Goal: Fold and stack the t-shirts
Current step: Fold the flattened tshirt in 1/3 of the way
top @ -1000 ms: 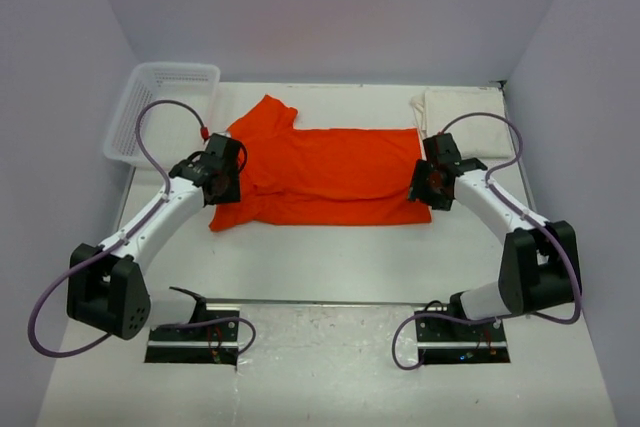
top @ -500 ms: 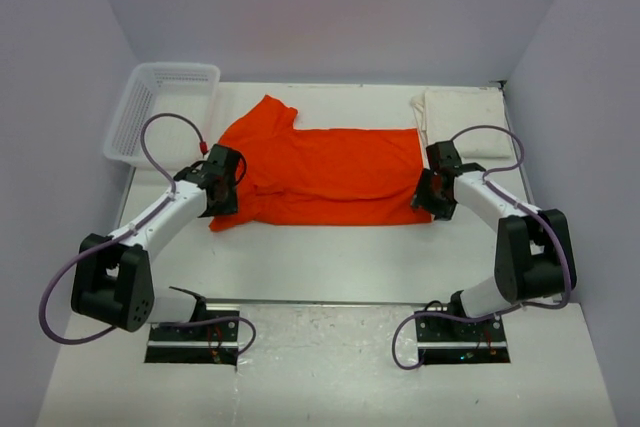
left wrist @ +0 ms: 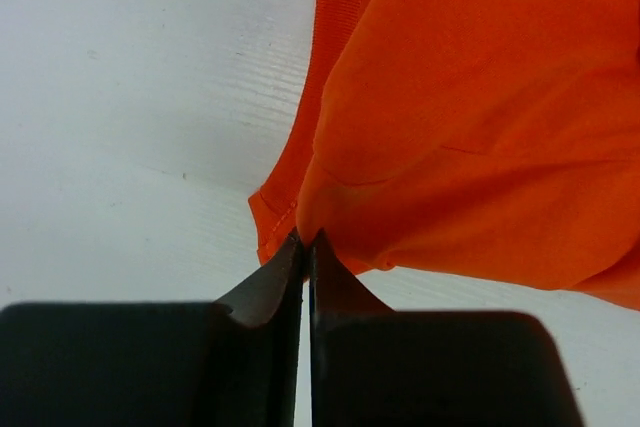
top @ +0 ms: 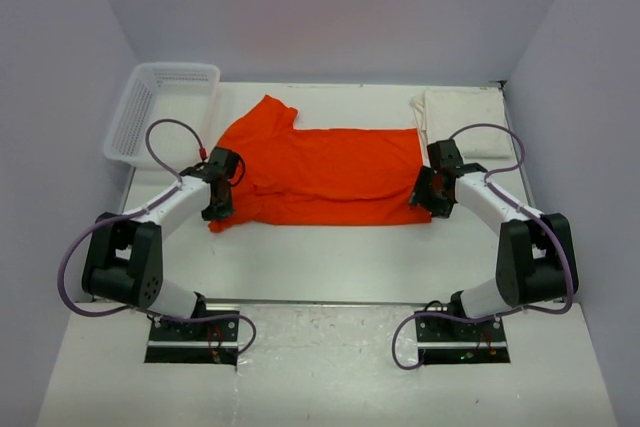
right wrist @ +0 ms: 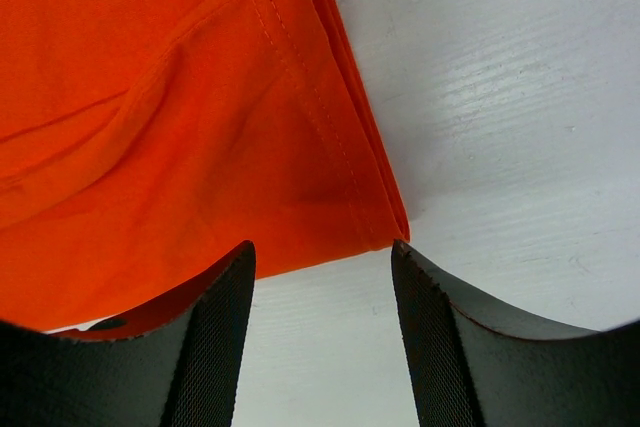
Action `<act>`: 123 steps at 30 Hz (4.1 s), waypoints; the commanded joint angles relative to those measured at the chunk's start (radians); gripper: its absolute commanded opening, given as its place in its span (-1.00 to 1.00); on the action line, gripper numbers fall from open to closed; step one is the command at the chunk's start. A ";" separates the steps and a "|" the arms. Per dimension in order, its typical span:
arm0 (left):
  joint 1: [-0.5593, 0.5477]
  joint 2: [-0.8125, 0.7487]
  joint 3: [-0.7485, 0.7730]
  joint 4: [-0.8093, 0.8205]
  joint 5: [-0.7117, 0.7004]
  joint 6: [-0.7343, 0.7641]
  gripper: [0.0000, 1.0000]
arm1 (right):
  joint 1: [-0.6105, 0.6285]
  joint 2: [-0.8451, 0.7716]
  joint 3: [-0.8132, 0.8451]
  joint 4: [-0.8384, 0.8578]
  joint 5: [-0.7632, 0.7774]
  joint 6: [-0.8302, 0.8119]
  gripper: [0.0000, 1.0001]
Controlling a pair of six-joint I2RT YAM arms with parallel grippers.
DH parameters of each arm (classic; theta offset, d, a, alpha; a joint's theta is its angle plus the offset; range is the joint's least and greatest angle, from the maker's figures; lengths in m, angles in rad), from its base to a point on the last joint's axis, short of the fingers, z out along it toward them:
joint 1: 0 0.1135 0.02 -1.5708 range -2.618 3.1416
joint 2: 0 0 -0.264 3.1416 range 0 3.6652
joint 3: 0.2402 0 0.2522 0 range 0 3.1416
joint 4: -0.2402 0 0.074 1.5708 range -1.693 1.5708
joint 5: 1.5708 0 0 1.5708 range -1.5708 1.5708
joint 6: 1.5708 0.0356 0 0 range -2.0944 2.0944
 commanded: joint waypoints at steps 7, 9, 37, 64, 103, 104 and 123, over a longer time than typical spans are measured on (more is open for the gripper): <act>0.062 -0.047 -0.001 0.020 -0.047 -0.021 -1.00 | -0.001 -0.024 0.032 0.025 -0.002 -0.019 0.15; 0.062 -0.074 0.026 -0.014 -0.103 -0.019 -1.00 | -0.003 -0.006 0.032 0.014 0.015 -0.018 0.15; 0.105 0.015 0.115 -0.225 -0.313 -0.254 0.58 | 0.000 0.045 0.256 -0.047 -0.014 -0.090 0.16; -0.072 0.174 0.264 0.208 0.234 -0.010 -0.13 | 0.039 -0.026 0.223 -0.053 -0.008 -0.105 0.15; -0.007 0.192 0.240 0.218 0.294 0.016 -1.00 | 0.045 0.013 0.205 -0.024 -0.010 -0.108 0.15; -0.013 0.177 0.240 0.215 0.294 0.016 -1.00 | 0.046 0.017 0.207 -0.024 -0.008 -0.108 0.16; -0.150 0.387 0.591 0.284 0.368 0.179 -0.30 | 0.060 0.054 0.220 -0.035 0.006 -0.113 0.17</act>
